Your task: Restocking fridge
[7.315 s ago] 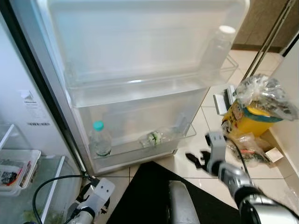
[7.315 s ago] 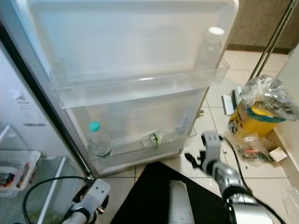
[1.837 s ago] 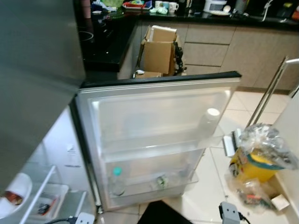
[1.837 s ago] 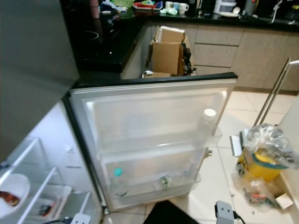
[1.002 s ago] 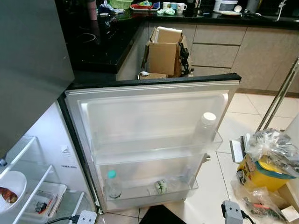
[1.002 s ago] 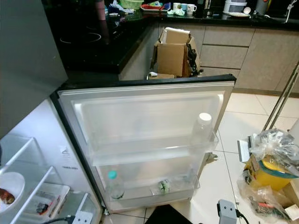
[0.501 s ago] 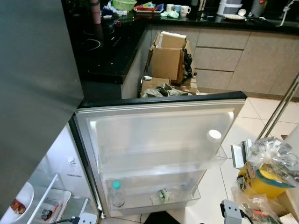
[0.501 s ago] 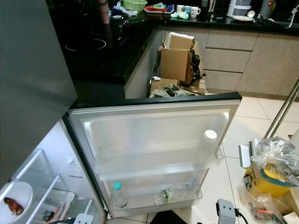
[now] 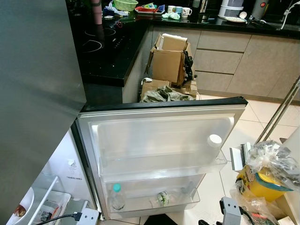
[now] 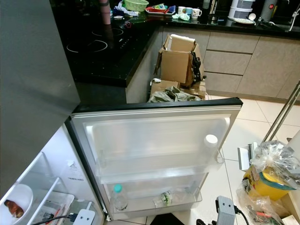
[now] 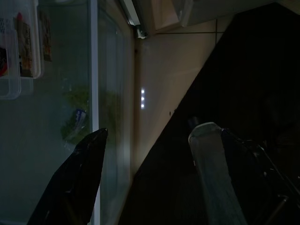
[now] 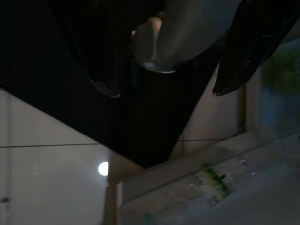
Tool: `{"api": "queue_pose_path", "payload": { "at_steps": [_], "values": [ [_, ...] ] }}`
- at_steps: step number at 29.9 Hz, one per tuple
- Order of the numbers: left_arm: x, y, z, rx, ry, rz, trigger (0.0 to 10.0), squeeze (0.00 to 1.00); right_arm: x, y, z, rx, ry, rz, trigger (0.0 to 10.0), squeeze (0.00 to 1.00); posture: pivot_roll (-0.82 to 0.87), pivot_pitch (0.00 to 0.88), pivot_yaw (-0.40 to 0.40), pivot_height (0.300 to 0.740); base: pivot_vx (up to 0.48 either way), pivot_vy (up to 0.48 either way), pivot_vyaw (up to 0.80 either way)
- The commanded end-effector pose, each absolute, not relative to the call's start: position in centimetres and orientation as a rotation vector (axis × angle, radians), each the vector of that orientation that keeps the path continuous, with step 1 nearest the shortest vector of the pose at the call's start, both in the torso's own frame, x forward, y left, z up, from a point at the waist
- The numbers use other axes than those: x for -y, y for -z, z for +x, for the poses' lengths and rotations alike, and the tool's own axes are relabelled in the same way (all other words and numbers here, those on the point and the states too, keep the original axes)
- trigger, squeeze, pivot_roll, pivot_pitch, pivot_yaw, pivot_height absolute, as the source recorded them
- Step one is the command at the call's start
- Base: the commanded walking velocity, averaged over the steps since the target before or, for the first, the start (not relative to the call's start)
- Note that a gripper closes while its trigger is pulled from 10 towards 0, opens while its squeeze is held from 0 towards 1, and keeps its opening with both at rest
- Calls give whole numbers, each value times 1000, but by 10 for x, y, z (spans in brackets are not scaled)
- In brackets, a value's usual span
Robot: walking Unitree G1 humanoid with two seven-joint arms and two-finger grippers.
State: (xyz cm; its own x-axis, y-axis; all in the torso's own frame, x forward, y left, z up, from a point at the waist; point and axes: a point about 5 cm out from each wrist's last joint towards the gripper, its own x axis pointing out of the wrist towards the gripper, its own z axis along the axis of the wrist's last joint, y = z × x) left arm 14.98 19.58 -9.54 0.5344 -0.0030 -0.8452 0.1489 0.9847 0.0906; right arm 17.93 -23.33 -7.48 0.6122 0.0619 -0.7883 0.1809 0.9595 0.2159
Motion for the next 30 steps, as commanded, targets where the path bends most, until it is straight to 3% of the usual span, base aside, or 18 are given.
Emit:
{"api": "queue_pose_path", "payload": {
  "at_steps": [1,9,16,30],
  "values": [
    [-193,97,148,-1021,99,152,10000,0,231,77,178,-935,68,268,10000,0,-45,0,-42,740,0,0,0],
    [-190,96,152,-1036,113,150,10000,0,226,80,176,-998,44,154,10000,0,-45,0,-27,740,0,-70,0],
    [-188,94,159,-1030,121,163,10000,0,223,79,180,-1023,-6,48,10000,0,-43,0,-22,740,0,-410,0],
    [-186,96,156,-1041,136,173,10000,0,220,83,173,-1053,-13,5,10000,0,-45,0,-16,740,0,-472,0]
  ]
}}
